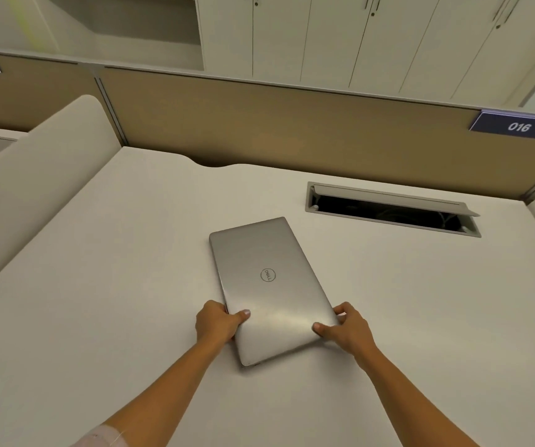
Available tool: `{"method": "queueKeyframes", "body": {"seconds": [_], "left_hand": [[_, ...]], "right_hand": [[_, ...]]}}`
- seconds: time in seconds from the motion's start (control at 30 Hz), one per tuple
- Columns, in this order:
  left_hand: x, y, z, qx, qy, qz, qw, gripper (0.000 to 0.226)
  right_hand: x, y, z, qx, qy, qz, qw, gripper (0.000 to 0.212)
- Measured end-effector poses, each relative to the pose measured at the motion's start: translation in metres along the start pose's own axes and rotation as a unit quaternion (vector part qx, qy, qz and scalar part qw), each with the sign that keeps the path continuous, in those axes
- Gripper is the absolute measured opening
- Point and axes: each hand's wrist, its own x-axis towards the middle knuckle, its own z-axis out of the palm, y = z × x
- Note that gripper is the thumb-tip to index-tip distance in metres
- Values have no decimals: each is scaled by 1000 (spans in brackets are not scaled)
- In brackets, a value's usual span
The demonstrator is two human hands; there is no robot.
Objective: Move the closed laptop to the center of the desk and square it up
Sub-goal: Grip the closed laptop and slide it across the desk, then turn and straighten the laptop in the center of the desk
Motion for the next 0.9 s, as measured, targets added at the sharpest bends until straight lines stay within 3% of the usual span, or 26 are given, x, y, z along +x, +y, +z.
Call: {"method": "queueKeyframes", "body": {"seconds": [0.33,0.5,0.63,0.77,0.9], "left_hand": [[-22,5,13,84,36,64,994,35],[-29,0,13,153,44,125,979,41],[-35,-15,18,196,17,156,968,70],[-39,-36,13,196,10,163,967,100],[-33,-61,-1,202,-70,201,956,128]], "right_hand": [[-55,38,7,-77,25,-21,996,56],[-43,25,-14,-189,-68,-22,979,48],[-15,-4,-52,-266,-153,3,952,52],[20,-41,-73,-263,-66,-90,958,58],[55,-66,-72,-209,-37,-167,963,68]]}}
